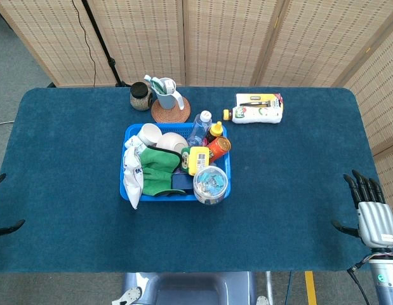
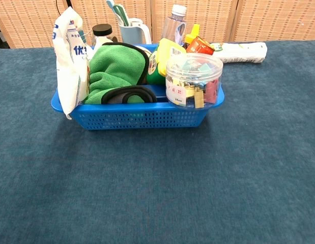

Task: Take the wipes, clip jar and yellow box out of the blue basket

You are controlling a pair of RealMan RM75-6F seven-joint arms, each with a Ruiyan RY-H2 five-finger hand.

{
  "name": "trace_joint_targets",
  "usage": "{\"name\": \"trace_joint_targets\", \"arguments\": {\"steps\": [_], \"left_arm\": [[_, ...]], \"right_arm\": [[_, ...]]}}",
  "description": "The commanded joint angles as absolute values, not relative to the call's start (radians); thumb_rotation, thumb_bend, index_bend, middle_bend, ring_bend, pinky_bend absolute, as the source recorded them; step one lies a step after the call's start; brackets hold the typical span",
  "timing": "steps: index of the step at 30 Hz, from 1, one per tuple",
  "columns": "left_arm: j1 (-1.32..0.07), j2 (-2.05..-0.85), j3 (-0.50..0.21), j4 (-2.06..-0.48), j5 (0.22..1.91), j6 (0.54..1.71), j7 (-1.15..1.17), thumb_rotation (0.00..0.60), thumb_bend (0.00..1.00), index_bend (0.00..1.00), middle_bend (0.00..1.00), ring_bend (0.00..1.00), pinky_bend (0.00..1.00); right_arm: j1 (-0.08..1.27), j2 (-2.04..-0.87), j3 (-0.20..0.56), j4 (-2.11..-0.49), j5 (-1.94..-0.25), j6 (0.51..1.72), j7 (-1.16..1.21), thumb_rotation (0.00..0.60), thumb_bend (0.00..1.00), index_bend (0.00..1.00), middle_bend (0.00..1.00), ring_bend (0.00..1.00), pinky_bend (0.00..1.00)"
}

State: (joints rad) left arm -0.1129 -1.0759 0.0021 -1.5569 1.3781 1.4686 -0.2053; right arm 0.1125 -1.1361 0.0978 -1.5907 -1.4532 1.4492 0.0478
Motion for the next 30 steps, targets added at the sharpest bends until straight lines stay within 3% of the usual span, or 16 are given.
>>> {"name": "trace_joint_targets", "arguments": {"steps": [1, 12, 21, 30], "left_arm": [[-0.113, -1.076, -0.002, -1.554, 1.38, 1.464, -0.207, 0.6, 0.08, 0.0, 0.0, 0.0, 0.0], [-0.14, -1.08, -0.037, -1.541, 1.45, 1.479, -0.218, 0.6, 0.08, 0.0, 0.0, 0.0, 0.0], [-0.293, -1.088, -0.083, -1.518, 1.691, 1.478, -0.079, 0.6, 0.08, 0.0, 0.0, 0.0, 0.0], [-0.446, -1.165, -0.115, -1.356, 1.865, 1.448, 0.065, 0.6, 0.08, 0.0, 0.0, 0.0, 0.0]], "right_arm": [[0.112, -1.134, 0.096, -1.594, -1.453, 1.446, 0.048, 0.6, 0.0, 0.0, 0.0, 0.0, 0.0], [0.114, -1.121, 0.096, -1.615, -1.444, 1.429, 0.066, 0.6, 0.0, 0.0, 0.0, 0.0, 0.0], [0.115, -1.115, 0.095, -1.616, -1.438, 1.42, 0.078, 0.6, 0.0, 0.0, 0.0, 0.0, 0.0], [0.112, -1.107, 0.097, -1.617, -1.424, 1.415, 0.087, 0.6, 0.0, 0.0, 0.0, 0.0, 0.0]]}}
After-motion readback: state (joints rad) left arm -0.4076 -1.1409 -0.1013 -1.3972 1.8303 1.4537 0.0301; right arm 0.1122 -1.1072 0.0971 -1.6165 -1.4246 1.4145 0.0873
